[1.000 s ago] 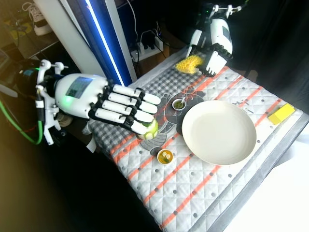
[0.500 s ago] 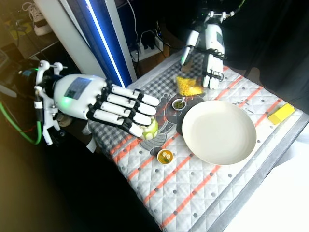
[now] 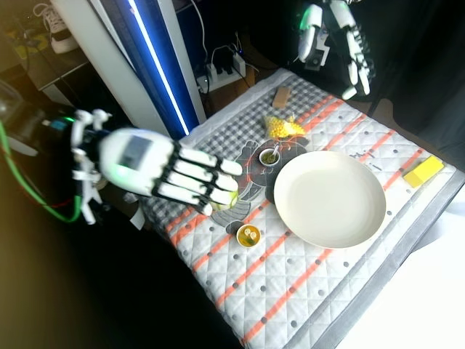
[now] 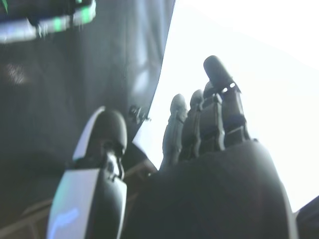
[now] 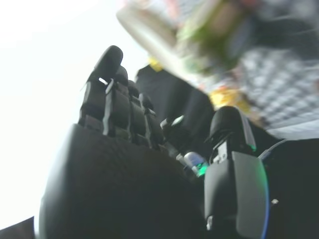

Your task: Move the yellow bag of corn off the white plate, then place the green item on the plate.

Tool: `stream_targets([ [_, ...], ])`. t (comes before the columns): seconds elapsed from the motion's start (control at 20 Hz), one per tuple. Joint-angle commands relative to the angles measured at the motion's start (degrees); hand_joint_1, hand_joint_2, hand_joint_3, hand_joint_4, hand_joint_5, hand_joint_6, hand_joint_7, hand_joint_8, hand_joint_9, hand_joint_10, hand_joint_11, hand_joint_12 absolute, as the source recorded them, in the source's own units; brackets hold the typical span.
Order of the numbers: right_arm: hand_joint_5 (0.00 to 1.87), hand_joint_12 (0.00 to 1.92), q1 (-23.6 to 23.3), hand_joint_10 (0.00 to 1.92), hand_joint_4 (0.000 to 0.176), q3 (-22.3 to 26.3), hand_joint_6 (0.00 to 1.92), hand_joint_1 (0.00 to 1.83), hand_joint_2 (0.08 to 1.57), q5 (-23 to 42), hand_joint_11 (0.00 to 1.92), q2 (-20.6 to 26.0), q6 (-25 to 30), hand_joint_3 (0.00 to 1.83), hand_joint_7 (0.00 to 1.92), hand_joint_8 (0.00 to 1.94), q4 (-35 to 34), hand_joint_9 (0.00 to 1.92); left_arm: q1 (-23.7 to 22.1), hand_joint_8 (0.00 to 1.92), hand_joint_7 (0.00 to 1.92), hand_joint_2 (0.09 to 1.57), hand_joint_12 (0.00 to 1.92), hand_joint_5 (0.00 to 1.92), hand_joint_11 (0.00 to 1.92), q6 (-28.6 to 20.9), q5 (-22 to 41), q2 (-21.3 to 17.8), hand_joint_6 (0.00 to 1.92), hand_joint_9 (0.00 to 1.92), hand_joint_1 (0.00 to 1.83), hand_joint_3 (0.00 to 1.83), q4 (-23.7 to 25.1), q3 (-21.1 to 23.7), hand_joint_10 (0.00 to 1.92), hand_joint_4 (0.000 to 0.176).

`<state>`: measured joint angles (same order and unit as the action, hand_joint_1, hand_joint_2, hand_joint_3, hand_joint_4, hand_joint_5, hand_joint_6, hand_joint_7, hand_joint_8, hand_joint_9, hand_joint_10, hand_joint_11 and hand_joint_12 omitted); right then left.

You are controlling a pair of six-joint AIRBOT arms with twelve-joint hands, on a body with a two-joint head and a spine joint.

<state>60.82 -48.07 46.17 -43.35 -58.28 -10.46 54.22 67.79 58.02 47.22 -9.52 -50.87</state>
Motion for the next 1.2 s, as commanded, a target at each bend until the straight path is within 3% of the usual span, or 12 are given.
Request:
stream_targets([
  [0.0,0.02,1.32,-1.1,0.06,0.000,-0.6,0.01,0.68,1.15,5.2,0.00,-0.2,0.1,0.00,0.12,0.02,-0.2,0.20,-0.4,0.00,0.08,1.33,1.25,0.21,0.00,-0.5,8.7,-0.1,0.02,0.05,0.67,0.00,-0.3,-0.1,0.03,0.000],
  [0.1,0.09,1.30,-2.6,0.06,0.000,-2.2,0.03,0.77,1.13,2.9,0.00,-2.1,0.1,0.00,0.14,0.02,-0.2,0.18,0.0,0.01,0.12,1.33,1.05,0.24,0.00,-1.1,10.3,-0.1,0.02,0.06,0.69,0.00,-0.6,0.0,0.04,0.000],
  [0.15,0.18,1.56,-3.4,0.59,0.000,-3.1,0.02,0.83,1.17,1.7,0.00,-3.0,0.1,0.00,0.36,0.05,-0.2,0.22,0.1,0.01,0.11,1.34,0.71,0.24,0.00,-1.2,10.7,-0.1,0.01,0.05,0.69,0.00,-0.7,0.0,0.04,0.000],
  [0.2,0.18,1.56,-3.9,0.59,0.000,-3.8,0.02,0.83,1.17,0.9,0.00,-3.8,0.1,0.00,0.36,0.05,-0.2,0.22,0.2,0.01,0.11,1.34,0.71,0.24,0.00,-1.3,11.0,-0.1,0.01,0.05,0.69,0.00,-0.8,0.0,0.04,0.000],
  [0.25,0.54,1.70,-4.5,1.18,0.000,-4.6,0.26,1.04,1.22,-0.1,0.37,-4.8,0.1,0.00,0.71,0.42,-0.2,0.50,0.4,0.00,0.11,1.34,0.68,0.25,0.00,-1.4,11.2,-0.1,0.01,0.07,0.65,0.00,-0.9,0.0,0.05,0.000],
  [0.3,0.56,1.75,-4.9,1.25,0.000,-5.0,1.21,1.15,1.25,-0.7,0.57,-5.3,0.1,0.01,0.83,1.13,-0.2,0.67,0.5,0.00,0.10,1.34,0.70,0.25,0.00,-1.4,11.4,-0.1,0.00,0.05,0.67,0.00,-1.1,0.0,0.04,0.000],
  [0.4,0.55,1.79,-5.4,1.36,0.000,-4.9,1.42,1.19,1.27,-0.7,0.74,-5.3,0.1,0.00,0.84,1.39,0.1,0.81,0.7,0.00,0.10,1.34,0.80,0.25,0.00,-1.6,11.7,-0.1,0.00,0.05,0.69,0.00,-1.2,0.0,0.04,0.000],
  [0.55,0.63,1.83,-8.5,1.54,0.000,-3.2,1.39,1.19,1.25,3.1,0.85,-2.6,0.1,0.00,0.85,1.40,3.1,0.85,1.7,0.00,0.11,1.33,0.96,0.26,0.00,-2.1,12.9,-0.2,0.00,0.06,0.70,0.00,-1.8,0.0,0.05,0.000],
  [0.7,0.59,1.90,-12.0,1.56,0.000,-2.5,1.51,1.14,1.29,6.6,0.66,-1.4,0.1,0.01,0.77,1.46,5.8,0.71,2.0,0.00,0.10,1.35,0.29,0.25,0.00,-2.3,13.2,-0.2,0.00,0.03,0.67,0.00,-2.2,-0.1,0.03,0.000],
  [0.85,0.62,1.90,-17.6,1.53,0.000,-4.6,1.47,1.13,1.28,5.7,0.50,-3.4,0.1,0.00,0.77,1.45,7.8,0.61,2.0,0.00,0.13,1.33,0.76,0.28,0.00,-2.3,13.5,-0.1,0.01,0.07,0.70,0.00,-2.6,-0.1,0.03,0.000],
  [1.05,0.60,1.92,-27.2,1.65,0.000,-13.4,1.47,1.14,1.28,-4.6,0.70,-13.4,0.1,0.00,0.77,1.49,8.4,0.70,2.6,0.00,0.13,1.32,0.92,0.30,0.00,-2.3,14.0,0.2,0.01,0.09,0.76,0.00,-3.1,-0.1,0.04,0.000],
  [1.15,0.60,1.92,-30.5,1.67,0.000,-19.0,1.42,1.27,1.29,-10.8,0.47,-19.2,0.1,0.00,0.69,1.53,8.4,0.65,2.9,0.00,0.10,1.34,0.88,0.27,0.00,-2.5,14.5,0.5,0.00,0.06,0.74,0.00,-3.5,-0.2,0.02,0.000],
])
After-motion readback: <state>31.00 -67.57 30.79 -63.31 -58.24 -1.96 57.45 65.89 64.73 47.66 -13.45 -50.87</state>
